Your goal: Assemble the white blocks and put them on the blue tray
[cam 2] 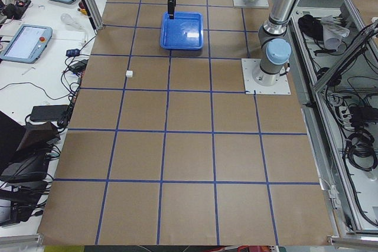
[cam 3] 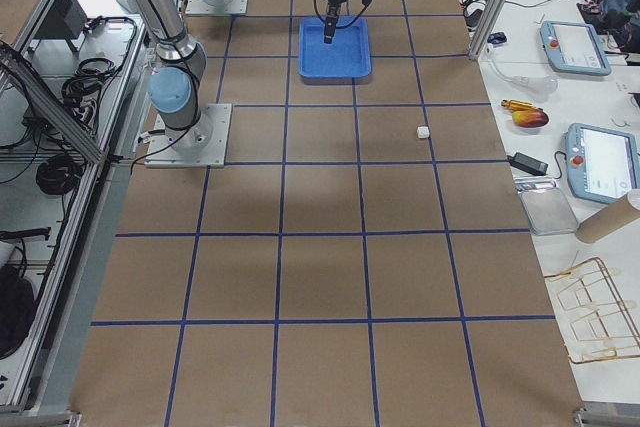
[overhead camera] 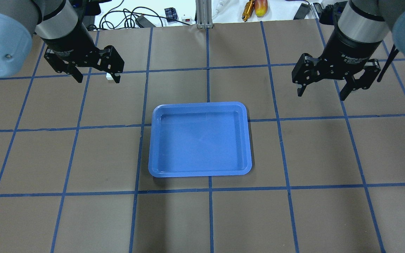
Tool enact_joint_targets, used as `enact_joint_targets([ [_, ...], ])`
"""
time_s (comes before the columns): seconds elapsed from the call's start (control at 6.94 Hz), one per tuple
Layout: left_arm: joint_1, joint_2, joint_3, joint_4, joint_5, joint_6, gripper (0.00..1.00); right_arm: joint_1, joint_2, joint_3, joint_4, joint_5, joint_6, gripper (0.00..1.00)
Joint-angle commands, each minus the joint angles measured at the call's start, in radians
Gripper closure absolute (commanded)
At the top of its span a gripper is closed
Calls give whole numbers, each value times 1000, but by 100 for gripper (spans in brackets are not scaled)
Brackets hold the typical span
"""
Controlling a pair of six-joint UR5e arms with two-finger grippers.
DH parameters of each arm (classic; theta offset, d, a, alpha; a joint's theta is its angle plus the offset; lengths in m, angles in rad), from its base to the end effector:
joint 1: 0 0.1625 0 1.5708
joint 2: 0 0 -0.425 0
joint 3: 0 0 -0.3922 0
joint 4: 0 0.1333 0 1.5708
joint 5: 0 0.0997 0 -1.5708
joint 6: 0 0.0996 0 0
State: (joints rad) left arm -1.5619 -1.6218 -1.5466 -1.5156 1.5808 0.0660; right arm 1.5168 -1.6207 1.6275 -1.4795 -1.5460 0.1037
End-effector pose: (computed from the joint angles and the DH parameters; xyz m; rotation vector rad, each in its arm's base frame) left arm -0.1277 -0.5174 0.4797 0.0891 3.1290 -0.0438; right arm 0.1107 -0.4671 0.4754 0.2473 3.1056 0.1538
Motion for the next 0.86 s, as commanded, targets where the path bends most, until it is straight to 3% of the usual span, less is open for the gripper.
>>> enact_joint_targets([
  [0.0, 0, 5, 2, -3, 2, 0, 0, 2, -27, 15, -2, 10, 1, 0],
  [0.43, 22, -38, 43, -2, 2, 3, 0, 2, -28, 14, -4, 9, -1, 0],
  [0.72, 26, -221, 202, 5, 43, 6, 0, 26, -28, 15, -5, -3, 1, 0],
])
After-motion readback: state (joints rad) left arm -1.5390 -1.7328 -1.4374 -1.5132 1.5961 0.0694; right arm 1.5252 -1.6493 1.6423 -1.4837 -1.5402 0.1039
